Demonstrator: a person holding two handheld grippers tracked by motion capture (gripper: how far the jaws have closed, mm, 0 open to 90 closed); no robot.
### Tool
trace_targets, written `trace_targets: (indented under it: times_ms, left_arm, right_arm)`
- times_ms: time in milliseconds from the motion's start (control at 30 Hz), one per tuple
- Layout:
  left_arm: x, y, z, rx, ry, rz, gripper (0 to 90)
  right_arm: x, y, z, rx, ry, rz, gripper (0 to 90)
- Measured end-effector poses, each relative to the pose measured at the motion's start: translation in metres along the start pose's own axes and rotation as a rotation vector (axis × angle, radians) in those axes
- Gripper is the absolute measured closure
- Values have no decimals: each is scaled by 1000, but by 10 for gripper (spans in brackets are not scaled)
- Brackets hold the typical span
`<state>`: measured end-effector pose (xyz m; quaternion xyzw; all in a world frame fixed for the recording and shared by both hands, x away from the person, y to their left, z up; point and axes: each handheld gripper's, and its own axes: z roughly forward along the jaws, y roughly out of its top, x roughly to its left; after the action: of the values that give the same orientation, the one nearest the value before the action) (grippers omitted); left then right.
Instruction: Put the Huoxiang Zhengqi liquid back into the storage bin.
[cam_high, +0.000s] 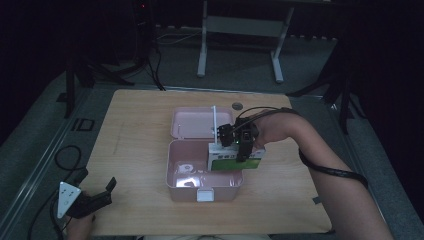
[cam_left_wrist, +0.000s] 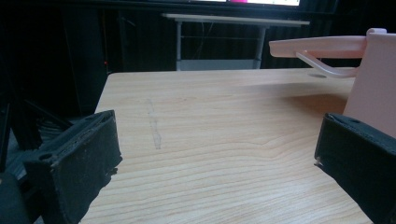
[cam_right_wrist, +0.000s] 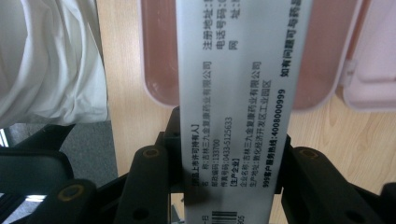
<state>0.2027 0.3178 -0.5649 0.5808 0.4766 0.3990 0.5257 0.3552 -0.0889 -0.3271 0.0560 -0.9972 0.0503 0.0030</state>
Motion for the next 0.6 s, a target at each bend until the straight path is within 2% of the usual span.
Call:
trace_targets:
  times_ms: [133, 333, 600]
  left_arm:
    - [0, 0, 0, 1, -1, 0, 2]
    - [0, 0, 0, 0, 0, -1, 2]
    - [0, 0, 0, -3, -5, -6, 2]
  right_arm:
    - [1, 12, 1, -11, 9, -6, 639]
    - [3, 37, 5, 5, 7, -30, 639]
    - [3, 51, 12, -13, 14, -47, 639]
